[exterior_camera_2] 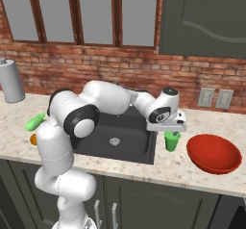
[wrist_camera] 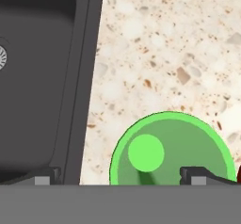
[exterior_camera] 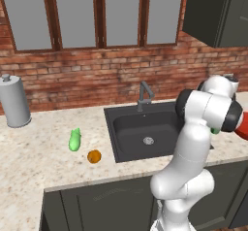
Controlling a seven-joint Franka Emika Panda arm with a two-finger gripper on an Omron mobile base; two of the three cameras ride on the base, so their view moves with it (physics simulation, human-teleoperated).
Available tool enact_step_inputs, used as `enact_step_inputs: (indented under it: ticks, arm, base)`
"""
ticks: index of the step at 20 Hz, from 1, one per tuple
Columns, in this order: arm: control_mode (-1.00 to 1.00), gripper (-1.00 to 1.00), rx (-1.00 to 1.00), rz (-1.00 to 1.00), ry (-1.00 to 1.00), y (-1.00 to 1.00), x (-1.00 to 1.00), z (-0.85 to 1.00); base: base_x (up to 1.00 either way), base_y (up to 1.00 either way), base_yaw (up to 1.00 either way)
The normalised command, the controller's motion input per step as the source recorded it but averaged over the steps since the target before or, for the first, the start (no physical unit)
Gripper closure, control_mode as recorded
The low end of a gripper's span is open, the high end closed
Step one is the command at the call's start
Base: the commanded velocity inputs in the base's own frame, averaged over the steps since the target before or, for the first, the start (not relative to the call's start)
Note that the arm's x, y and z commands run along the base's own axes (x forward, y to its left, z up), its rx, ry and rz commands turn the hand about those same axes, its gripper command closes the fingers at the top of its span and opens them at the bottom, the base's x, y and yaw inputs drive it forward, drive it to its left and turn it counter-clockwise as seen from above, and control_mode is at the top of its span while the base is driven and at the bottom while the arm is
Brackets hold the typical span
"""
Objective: Remove the corn and orange from the sink. Then move the bowl and cup from the counter to the sink for washing.
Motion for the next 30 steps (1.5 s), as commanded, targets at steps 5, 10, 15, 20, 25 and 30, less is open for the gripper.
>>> enact_step_inputs:
  ticks: [5,10,15,20,25,30]
  arm:
    - [-1.00,-1.00,0.00,0.00,0.00,-0.02,0.14,-0.13]
    - [-1.00,-1.00,0.00,0.00,0.00,-0.04,0.14,-0.13]
    - [-1.00,-1.00,0.00,0.00,0.01,-0.08,0.03,-0.14]
    - [-1.00,-1.00,0.00,0.00,0.03,-0.05,0.00,-0.20]
    - [-1.00,1.00,0.00,0.00,0.00,0.04,0.00,-0.14]
    - [-1.00,1.00,0.00,0.00,0.00,0.10,-0.02,-0.09]
  base:
    - [0.00,0.00,0.00]
    - [0.00,0.00,0.00]
    - [0.00,0.00,0.00]
    - [0.00,0.00,0.00]
    - [0.00,0.00,0.00]
    - [0.00,0.00,0.00]
